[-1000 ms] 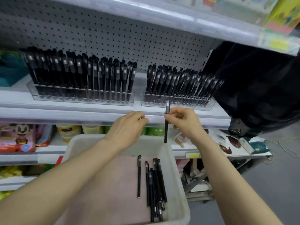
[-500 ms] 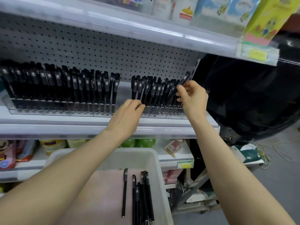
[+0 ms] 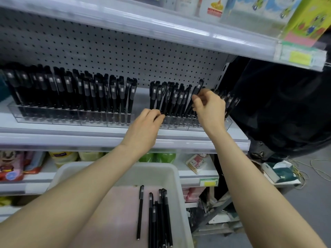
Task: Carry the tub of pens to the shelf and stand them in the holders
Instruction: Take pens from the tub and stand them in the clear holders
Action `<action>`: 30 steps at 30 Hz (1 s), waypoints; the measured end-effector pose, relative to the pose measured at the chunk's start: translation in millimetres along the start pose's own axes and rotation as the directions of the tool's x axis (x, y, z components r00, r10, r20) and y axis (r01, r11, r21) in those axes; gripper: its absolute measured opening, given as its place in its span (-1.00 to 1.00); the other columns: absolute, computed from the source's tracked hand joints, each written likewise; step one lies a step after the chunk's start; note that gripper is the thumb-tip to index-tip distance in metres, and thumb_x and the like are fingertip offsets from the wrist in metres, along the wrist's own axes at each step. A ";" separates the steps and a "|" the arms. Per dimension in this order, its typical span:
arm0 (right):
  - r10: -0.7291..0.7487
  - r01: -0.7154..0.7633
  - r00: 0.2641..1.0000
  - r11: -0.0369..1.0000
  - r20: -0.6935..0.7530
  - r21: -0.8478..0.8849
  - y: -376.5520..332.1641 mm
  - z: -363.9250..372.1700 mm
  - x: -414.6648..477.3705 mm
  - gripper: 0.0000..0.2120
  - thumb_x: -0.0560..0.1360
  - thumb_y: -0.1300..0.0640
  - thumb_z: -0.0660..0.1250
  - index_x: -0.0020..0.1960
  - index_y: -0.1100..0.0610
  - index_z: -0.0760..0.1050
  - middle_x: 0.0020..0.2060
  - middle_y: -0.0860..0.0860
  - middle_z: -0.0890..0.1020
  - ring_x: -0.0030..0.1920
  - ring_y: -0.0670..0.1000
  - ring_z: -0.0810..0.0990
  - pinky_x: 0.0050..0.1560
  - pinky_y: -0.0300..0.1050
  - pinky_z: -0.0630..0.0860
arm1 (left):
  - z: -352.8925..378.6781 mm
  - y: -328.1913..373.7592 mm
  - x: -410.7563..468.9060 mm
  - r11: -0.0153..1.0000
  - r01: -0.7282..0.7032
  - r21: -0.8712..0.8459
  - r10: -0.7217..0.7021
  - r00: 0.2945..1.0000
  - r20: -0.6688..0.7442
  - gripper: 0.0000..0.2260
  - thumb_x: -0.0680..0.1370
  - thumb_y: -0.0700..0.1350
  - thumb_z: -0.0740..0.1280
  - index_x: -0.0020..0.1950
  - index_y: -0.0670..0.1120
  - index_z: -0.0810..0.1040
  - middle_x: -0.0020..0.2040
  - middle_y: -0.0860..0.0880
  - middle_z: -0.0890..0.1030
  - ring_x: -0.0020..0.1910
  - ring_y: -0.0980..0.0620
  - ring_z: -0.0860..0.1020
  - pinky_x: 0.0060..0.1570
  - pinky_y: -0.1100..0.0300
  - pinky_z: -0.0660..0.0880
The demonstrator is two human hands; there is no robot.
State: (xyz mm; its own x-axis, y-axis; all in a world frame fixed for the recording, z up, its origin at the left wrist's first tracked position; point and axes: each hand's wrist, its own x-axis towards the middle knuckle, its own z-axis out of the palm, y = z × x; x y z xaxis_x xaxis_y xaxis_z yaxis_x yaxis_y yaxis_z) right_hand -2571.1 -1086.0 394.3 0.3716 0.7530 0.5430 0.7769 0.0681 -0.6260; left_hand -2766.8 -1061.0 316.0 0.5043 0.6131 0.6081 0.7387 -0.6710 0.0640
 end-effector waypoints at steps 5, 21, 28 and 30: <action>0.040 -0.036 0.995 0.998 0.091 -0.050 9.0 15.9 -15.5 -0.83 0.59 0.09 0.29 -0.01 0.19 0.57 -0.27 0.04 0.66 -0.20 0.09 0.65 -0.01 0.08 0.59 | -0.4 -0.3 -0.7 1.000 -0.009 -0.005 0.009 1.000 0.011 -0.47 0.33 -0.42 0.48 0.29 -0.25 0.53 0.17 -0.13 0.53 0.14 -0.10 0.38 -0.09 0.07 0.57; 0.200 -0.194 0.979 0.973 -0.038 0.121 0.5 33.2 -100.3 -0.85 0.56 0.22 0.32 0.12 0.11 0.55 -0.18 -0.16 0.57 -0.15 -0.20 0.54 -0.09 -0.31 0.49 | -6.5 -15.8 -103.7 0.987 -0.085 -0.138 0.091 0.995 0.034 -0.52 0.38 -0.36 0.48 0.29 -0.19 0.55 0.18 -0.12 0.58 0.12 -0.09 0.53 -0.01 0.08 0.57; 0.206 -0.211 0.965 0.977 0.161 0.019 -2.1 66.4 -181.7 -0.92 0.53 0.19 0.34 -0.06 0.06 0.60 -0.26 -0.10 0.64 -0.21 -0.12 0.60 -0.11 -0.22 0.51 | 23.8 -31.8 -148.2 0.991 -0.110 -0.075 0.118 0.988 0.104 -0.41 0.31 -0.36 0.52 0.33 -0.22 0.52 0.27 -0.19 0.53 0.29 -0.18 0.41 0.32 -0.10 0.40; 0.228 -0.221 0.941 0.974 0.251 -0.056 0.8 74.2 -197.6 -0.92 0.52 0.16 0.34 -0.12 0.06 0.60 -0.30 -0.08 0.64 -0.22 -0.02 0.63 -0.13 -0.14 0.52 | 26.9 -33.3 -155.9 0.992 -0.092 -0.085 0.103 0.986 0.131 -0.31 0.25 -0.38 0.54 0.36 -0.22 0.47 0.28 -0.19 0.50 0.26 -0.17 0.39 0.30 -0.11 0.40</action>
State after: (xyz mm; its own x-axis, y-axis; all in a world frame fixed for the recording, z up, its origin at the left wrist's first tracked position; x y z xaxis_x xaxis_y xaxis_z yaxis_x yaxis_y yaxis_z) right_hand -2681.6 -1186.2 245.0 0.3990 0.8883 0.2274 0.7026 -0.1369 -0.6983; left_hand -2858.0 -1123.1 197.8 0.6317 0.5903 0.5024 0.6486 -0.7575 0.0745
